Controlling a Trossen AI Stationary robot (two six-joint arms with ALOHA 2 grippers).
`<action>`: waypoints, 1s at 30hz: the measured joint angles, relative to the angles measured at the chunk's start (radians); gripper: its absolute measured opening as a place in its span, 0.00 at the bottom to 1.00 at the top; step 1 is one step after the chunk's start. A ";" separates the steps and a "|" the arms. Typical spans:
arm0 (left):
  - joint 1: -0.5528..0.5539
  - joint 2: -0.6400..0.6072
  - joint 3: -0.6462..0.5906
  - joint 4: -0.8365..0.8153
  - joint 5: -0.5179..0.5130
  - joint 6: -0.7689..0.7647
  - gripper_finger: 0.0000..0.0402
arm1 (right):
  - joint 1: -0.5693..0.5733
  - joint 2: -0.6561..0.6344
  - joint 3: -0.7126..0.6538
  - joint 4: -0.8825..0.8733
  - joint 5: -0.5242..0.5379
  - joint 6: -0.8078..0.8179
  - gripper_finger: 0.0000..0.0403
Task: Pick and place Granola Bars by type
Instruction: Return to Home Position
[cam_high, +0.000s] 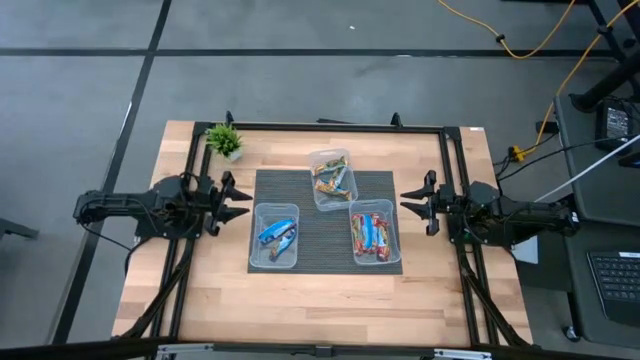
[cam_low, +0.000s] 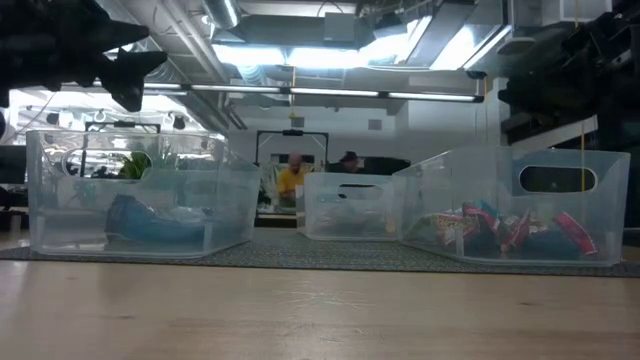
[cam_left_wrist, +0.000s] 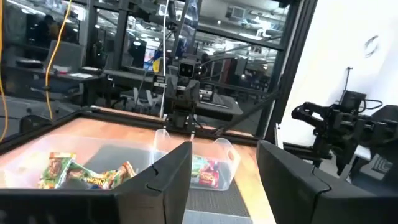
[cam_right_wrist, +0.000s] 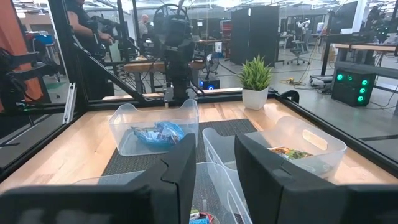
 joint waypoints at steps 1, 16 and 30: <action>0.000 0.000 0.000 -0.003 0.000 0.000 0.43 | 0.000 0.000 0.000 0.000 0.000 0.000 0.29; 0.000 0.000 0.000 -0.147 -0.044 0.259 0.43 | 0.000 0.000 0.000 0.000 0.000 0.000 0.29; 0.000 0.005 0.000 -0.169 -0.078 0.237 0.43 | 0.000 0.000 0.000 0.000 0.001 0.000 0.29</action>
